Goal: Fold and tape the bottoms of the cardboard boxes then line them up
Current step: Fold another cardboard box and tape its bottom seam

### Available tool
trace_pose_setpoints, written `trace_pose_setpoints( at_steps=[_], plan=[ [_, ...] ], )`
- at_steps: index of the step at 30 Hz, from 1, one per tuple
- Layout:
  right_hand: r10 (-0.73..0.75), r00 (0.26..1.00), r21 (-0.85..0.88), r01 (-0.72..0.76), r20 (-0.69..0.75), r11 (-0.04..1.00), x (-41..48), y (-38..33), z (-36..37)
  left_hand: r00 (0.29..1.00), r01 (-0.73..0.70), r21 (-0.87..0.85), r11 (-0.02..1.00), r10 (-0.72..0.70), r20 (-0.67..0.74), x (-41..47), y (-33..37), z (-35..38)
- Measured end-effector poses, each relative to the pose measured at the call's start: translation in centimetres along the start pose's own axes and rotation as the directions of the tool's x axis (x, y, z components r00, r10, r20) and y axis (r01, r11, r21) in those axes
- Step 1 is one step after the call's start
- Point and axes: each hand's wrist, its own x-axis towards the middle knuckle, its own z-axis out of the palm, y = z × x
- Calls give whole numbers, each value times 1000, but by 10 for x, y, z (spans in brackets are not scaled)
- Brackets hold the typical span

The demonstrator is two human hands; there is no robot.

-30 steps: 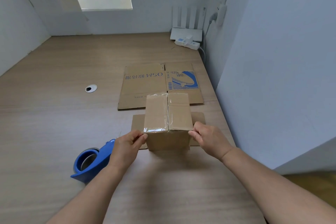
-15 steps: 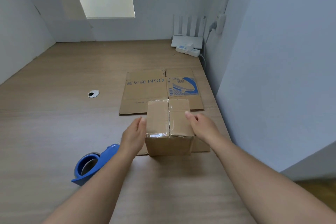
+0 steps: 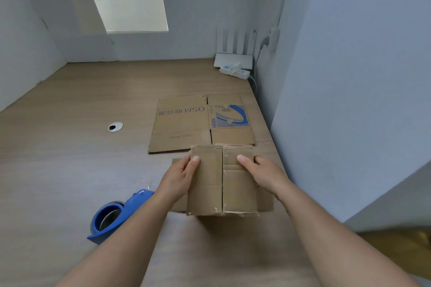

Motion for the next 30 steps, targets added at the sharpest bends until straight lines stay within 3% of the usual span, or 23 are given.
trace_pose_setpoints(
  at_steps=[4, 6, 9, 14, 18, 21, 24, 27, 29, 30],
  plan=[
    [-238, 961, 208, 264, -142, 942, -13, -12, -21, 989, -147, -297, 943, 138, -53, -9, 19, -12],
    [-285, 941, 289, 328, -181, 899, -16, -12, -25, 990, -144, -452, 881, 123, -75, -14, 23, -18],
    [-151, 975, 349, 199, -161, 916, -18, 2, -19, 996, -62, -516, 855, 18, -90, -23, 16, -14],
    [117, 992, 213, -104, -47, 971, -27, 31, 10, 985, 171, -280, 944, -160, 62, -49, -15, 5],
    [155, 987, 86, -157, 26, 984, -40, 36, 23, 959, 284, -274, 919, -266, 99, -64, -31, 9],
    [175, 984, 232, -160, -46, 959, -40, 35, 22, 966, 252, -349, 903, -254, 42, -67, -31, 4],
    [107, 939, 309, -1, -326, 951, -36, 31, 13, 964, 45, -372, 927, -138, -226, -65, -27, -4],
    [-47, 738, 178, 224, -674, 958, -43, 11, -1, 847, -243, -48, 969, 188, -497, -63, -18, -17],
    [-205, 669, 46, 337, -715, 940, -45, -8, -6, 796, -334, 230, 914, 405, -450, -56, -9, -23],
    [-252, 698, -9, 332, -670, 943, -44, -15, -5, 822, -327, 353, 877, 448, -352, -50, -4, -23]
  ],
)
